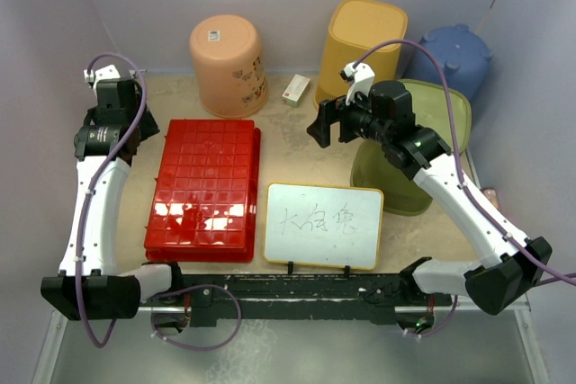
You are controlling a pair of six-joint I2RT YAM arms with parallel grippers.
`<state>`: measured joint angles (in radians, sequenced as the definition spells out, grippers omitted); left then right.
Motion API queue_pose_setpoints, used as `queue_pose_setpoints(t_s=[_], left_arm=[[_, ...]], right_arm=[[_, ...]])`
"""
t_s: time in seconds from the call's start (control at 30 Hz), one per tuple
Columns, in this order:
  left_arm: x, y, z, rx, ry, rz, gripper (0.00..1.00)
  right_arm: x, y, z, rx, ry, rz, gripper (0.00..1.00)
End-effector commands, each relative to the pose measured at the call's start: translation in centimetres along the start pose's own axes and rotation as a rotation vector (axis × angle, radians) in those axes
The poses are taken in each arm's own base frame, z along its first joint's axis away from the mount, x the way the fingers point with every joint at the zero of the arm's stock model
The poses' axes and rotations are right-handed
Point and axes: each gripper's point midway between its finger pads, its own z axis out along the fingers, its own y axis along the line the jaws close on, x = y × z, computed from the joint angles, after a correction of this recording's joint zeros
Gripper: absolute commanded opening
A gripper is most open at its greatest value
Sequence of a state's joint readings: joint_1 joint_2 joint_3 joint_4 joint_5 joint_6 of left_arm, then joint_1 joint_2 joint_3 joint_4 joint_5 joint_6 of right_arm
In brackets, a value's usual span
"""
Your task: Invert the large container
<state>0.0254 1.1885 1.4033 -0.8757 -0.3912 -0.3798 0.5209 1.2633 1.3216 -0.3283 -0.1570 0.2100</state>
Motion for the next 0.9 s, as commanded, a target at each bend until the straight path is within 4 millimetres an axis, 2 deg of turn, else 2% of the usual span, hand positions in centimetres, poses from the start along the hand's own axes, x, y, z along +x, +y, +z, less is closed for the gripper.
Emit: queue_pose_setpoints(t_s=[0.0, 0.13, 0.23, 0.3, 0.43, 0.63, 0.7, 0.87], left_arm=[[-3.6, -5.0, -3.0, 0.156, -0.176, -0.036, 0.63], [-1.0, -10.5, -3.4, 0.254, -0.152, 0.015, 0.65], [1.5, -12.6, -2.9, 0.271, -0.134, 0.046, 0.65], [2.0, -12.3, -2.3, 0.22, -0.141, 0.021, 0.65], [1.3, -9.9, -1.4, 0.053, -0.191, -0.051, 0.65], [0.9, -9.7, -1.5, 0.049, -0.217, -0.062, 0.7], [0.7, -9.4, -1.6, 0.046, -0.239, -0.094, 0.77], [-0.1, -9.0, -2.3, 0.075, -0.297, -0.17, 0.78]], right_arm=[[-2.2, 0.0, -0.2, 0.017, -0.053, 0.005, 1.0], [-1.4, -0.8, 0.4, 0.06, -0.008, 0.036, 1.0], [-1.1, -1.7, 0.6, 0.11, 0.003, 0.046, 1.0], [-1.2, -2.3, 0.4, 0.142, -0.004, 0.038, 1.0], [-1.1, -2.9, 0.1, 0.181, -0.019, 0.037, 1.0], [-1.7, -3.5, -0.6, 0.215, -0.076, 0.049, 1.0], [-2.0, -3.4, -0.9, 0.213, -0.094, 0.058, 1.0], [-2.6, -3.3, -1.7, 0.212, -0.149, 0.066, 1.0]])
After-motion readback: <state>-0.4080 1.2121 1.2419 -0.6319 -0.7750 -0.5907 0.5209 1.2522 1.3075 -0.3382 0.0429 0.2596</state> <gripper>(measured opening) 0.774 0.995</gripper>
